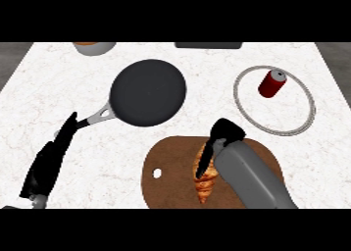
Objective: Pick the croissant from the cutting board and place it in the pan
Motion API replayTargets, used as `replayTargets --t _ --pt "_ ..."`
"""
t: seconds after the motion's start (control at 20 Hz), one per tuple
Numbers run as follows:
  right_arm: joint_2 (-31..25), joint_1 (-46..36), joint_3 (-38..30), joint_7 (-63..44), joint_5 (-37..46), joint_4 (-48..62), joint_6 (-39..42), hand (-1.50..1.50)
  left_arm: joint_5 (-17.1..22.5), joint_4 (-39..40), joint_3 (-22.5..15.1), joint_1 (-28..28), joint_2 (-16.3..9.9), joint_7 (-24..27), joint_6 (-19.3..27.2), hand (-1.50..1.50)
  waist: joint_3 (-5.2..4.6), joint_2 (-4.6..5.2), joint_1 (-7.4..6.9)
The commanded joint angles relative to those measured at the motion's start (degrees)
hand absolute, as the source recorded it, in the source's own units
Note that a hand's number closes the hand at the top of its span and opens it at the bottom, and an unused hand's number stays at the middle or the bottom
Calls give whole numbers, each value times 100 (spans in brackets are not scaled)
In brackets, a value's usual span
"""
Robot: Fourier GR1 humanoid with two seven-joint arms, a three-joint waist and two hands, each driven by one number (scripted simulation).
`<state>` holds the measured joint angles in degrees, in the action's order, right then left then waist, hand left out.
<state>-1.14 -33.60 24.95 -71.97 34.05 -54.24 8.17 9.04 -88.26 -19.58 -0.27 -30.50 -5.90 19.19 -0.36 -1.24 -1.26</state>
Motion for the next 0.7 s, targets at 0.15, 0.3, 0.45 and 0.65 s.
replayTargets --t 0.15,0.3,0.45,0.65 --pt "108 30 324 -1328 125 197 -169 -150 -55 -251 17 43 -26 -199 11 0 24 60 77" --pt "106 161 840 -1329 -32 41 -707 150 -85 -125 -10 -59 99 -227 0 0 27 92 29" --pt "104 165 843 -1329 -168 94 -952 150 -144 -157 -1 93 93 -68 -1 0 29 107 -21" --pt "101 305 956 -1328 -366 -177 -1147 150 -172 87 113 -17 185 75 12 0 25 111 57"
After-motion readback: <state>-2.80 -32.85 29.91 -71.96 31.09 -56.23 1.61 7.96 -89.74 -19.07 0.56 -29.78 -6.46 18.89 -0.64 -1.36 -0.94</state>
